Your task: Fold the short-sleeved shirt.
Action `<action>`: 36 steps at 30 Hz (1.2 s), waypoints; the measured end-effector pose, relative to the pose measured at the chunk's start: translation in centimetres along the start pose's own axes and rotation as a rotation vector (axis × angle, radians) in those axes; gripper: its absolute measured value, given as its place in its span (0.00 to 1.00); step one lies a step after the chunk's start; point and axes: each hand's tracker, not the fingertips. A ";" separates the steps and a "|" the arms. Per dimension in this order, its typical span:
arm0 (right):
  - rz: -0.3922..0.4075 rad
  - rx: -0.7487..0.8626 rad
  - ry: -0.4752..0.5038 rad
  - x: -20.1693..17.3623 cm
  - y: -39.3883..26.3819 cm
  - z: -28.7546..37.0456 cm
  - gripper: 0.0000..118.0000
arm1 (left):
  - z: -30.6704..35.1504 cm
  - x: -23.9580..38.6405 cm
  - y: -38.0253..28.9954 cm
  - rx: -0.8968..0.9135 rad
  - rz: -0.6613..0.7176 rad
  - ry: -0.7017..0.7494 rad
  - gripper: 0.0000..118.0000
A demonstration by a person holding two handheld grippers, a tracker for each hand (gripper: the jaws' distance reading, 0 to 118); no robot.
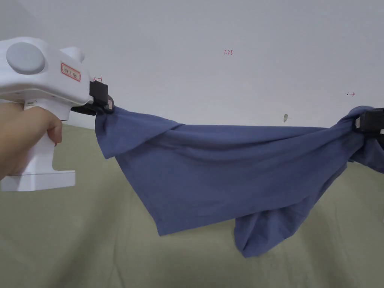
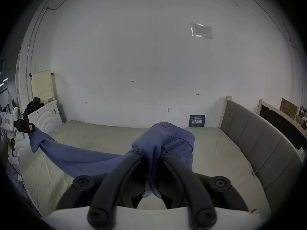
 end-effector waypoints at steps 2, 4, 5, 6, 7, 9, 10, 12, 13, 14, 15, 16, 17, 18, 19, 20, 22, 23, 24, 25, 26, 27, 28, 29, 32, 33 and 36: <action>-0.013 -0.009 0.007 0.2 -0.7 -0.3 0.10 | -0.4 -0.4 -0.6 -0.012 0.012 -0.003 0.06; -0.010 -0.027 0.009 0.3 -1.7 -0.5 0.10 | -0.7 -0.7 -1.6 -0.035 0.018 -0.011 0.06; -0.006 -0.041 0.010 0.3 -2.2 -0.5 0.10 | -0.9 -1.0 -2.3 -0.043 0.020 -0.012 0.06; -0.003 -0.056 0.013 0.3 -2.9 -0.6 0.10 | -1.1 -1.3 -3.2 -0.058 0.025 -0.019 0.06; -0.001 -0.065 0.014 0.4 -3.3 -0.6 0.10 | -1.3 -1.6 -3.7 -0.080 0.032 -0.023 0.06; -0.035 -0.140 0.081 0.9 -3.6 -1.6 0.10 | -1.7 -2.4 -5.4 -0.127 0.051 -0.037 0.06; -0.040 -0.164 0.083 1.1 -3.8 -1.7 0.10 | -1.8 -2.7 -6.3 -0.135 0.057 -0.041 0.06; -0.061 -0.202 0.094 1.9 -4.8 -1.7 0.10 | -1.8 -3.4 -8.7 -0.169 0.076 -0.049 0.06; -0.107 -0.270 0.015 2.8 -9.7 -0.8 0.10 | -1.8 -3.8 -10.0 -0.183 0.093 -0.055 0.06; -0.108 -0.298 0.014 3.3 -11.1 -0.9 0.10 | -2.0 -4.2 -11.6 -0.212 0.099 -0.062 0.06; -0.110 -0.331 0.016 3.8 -12.5 -1.1 0.10 | -2.1 -4.6 -13.2 -0.249 0.100 -0.060 0.06; -0.113 -0.363 0.014 4.3 -13.7 -1.3 0.10 | -2.1 -4.8 -14.8 -0.271 0.115 -0.052 0.06; -0.088 -0.369 -0.050 4.3 -15.6 -0.2 0.10 | -2.1 -5.1 -16.5 -0.302 0.121 -0.052 0.06; -0.113 -0.394 -0.041 4.8 -17.2 -0.1 0.10 | -2.1 -5.4 -18.2 -0.339 0.130 -0.058 0.06; -0.130 -0.429 -0.042 5.3 -18.5 -0.2 0.10 | -2.0 -5.7 -19.8 -0.358 0.151 -0.052 0.06; -0.162 -0.459 -0.053 5.8 -19.8 -0.2 0.10 | -1.7 -5.8 -21.6 -0.385 0.167 -0.056 0.06; -0.187 -0.522 0.016 4.7 -22.5 3.1 0.10 | -1.3 -6.3 -24.7 -0.444 0.200 -0.057 0.06; -0.201 -0.545 0.014 5.2 -23.8 3.5 0.10 | -0.9 -6.5 -26.4 -0.466 0.214 -0.058 0.06; -0.204 -0.569 0.018 5.7 -25.0 3.9 0.10 | -0.6 -6.6 -27.9 -0.505 0.230 -0.059 0.06; -0.196 -0.587 0.014 5.7 -26.0 4.2 0.10 | -0.4 -6.8 -29.1 -0.535 0.241 -0.052 0.06; -0.199 -0.620 -0.005 6.0 -27.2 4.5 0.10 | 0.0 -7.1 -30.6 -0.548 0.269 -0.029 0.06; -0.224 -0.642 -0.006 6.4 -28.2 4.8 0.10 | 0.1 -7.4 -31.9 -0.583 0.305 -0.030 0.06; -0.247 -0.664 -0.001 6.8 -28.9 5.0 0.10 | 0.4 -7.6 -32.7 -0.607 0.324 -0.035 0.06; -0.266 -0.681 -0.013 6.8 -29.9 5.5 0.10 | 0.7 -7.9 -33.6 -0.611 0.353 -0.027 0.06; -0.267 -0.672 -0.010 7.3 -31.1 6.8 0.10 | 1.3 -9.8 -35.5 -0.614 0.430 -0.045 0.06; -0.283 -0.675 -0.007 7.0 -31.5 7.4 0.10 | 1.7 -10.1 -35.8 -0.602 0.461 -0.056 0.06; -0.296 -0.685 -0.009 7.4 -32.0 7.9 0.10 | 2.4 -10.6 -36.2 -0.593 0.482 -0.071 0.06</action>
